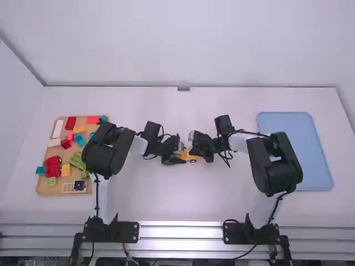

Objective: Assemble lego blocks to make yellow taxi

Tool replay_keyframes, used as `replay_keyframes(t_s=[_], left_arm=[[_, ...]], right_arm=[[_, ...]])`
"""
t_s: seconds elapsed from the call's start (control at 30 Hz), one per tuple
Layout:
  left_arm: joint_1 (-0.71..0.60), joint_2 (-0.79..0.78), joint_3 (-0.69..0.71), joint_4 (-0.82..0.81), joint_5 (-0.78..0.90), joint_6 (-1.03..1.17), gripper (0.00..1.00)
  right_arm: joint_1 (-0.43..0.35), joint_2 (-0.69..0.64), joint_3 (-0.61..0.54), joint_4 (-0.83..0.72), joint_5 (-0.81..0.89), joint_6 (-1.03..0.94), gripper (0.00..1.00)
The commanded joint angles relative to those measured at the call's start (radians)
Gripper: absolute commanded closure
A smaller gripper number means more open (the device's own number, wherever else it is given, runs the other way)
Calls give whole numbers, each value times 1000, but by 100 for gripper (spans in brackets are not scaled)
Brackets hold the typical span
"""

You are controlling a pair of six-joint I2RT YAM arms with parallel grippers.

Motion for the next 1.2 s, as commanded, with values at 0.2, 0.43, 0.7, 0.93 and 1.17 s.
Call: replay_keyframes(t_s=[0.2, 0.43, 0.7, 0.93, 1.17], left_arm=[[9, 23, -16, -7, -9, 4, 68], [10, 23, -13, -6, -11, 4, 68], [10, 23, -15, -2, -11, 4, 68], [9, 23, -16, -2, -11, 4, 69], [9, 23, -16, -2, -11, 4, 69]], right_arm=[[-24, 32, 7, -28, 31, -99, 100], [-92, -24, 21, -60, -63, -161, 100], [-76, -17, 21, -28, -43, -147, 100], [-86, -17, 22, 3, -101, -156, 100], [-47, 43, 21, 19, 16, -72, 100]])
